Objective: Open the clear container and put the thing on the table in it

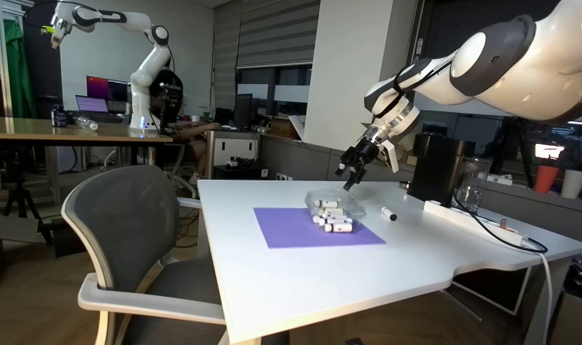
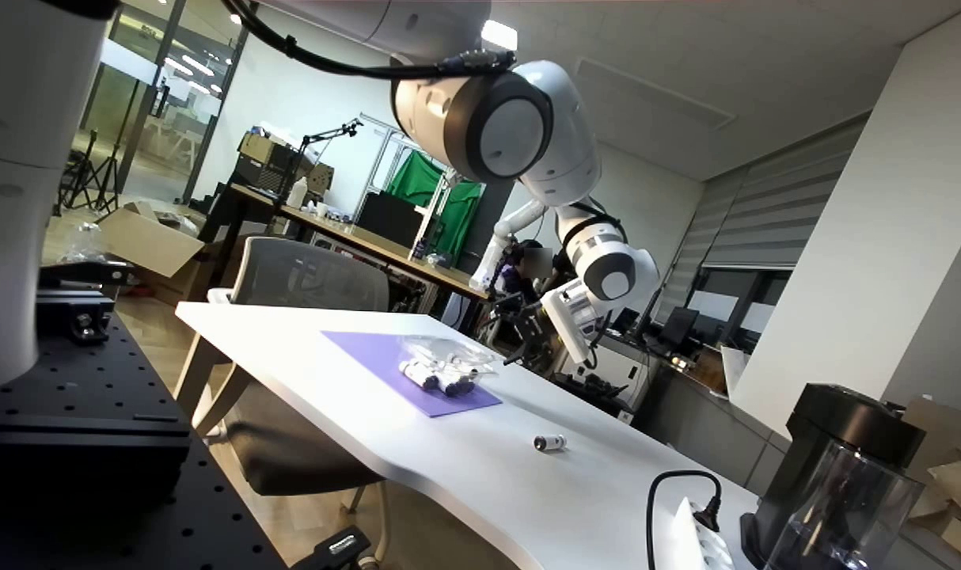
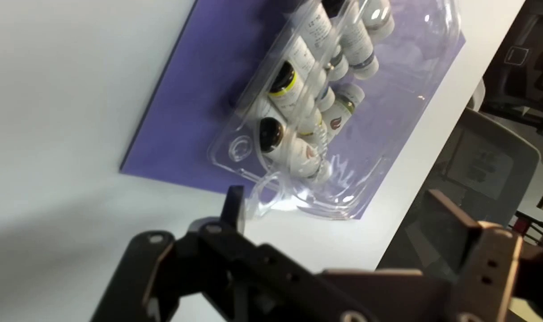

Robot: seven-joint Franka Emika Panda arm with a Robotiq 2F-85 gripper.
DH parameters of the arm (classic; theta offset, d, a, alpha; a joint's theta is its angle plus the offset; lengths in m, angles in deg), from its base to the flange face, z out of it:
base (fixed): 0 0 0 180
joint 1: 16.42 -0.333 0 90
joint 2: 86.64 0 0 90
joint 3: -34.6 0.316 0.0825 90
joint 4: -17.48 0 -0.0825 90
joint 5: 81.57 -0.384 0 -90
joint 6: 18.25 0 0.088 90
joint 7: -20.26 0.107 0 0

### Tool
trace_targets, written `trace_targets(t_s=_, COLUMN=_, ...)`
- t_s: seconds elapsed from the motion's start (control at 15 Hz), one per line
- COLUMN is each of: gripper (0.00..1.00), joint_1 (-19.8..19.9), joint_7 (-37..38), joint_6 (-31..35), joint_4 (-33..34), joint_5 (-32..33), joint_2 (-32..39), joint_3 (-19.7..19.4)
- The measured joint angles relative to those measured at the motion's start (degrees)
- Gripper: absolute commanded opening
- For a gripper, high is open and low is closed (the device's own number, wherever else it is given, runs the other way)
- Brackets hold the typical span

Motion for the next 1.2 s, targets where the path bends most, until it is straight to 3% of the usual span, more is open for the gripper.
trace_targets(t_s=0.53, gripper=1.00, joint_1=3.1, joint_7=0.4, joint_6=-18.9, joint_4=1.8, joint_5=-4.7, joint_2=0.0, joint_3=3.3)
trace_targets(t_s=0.93, gripper=1.00, joint_1=3.4, joint_7=-1.9, joint_6=-19.6, joint_4=3.2, joint_5=-8.9, joint_2=-0.1, joint_3=7.1)
trace_targets(t_s=1.2, gripper=1.00, joint_1=0.1, joint_7=-6.7, joint_6=-18.9, joint_4=3.3, joint_5=-8.8, joint_2=0.2, joint_3=9.1)
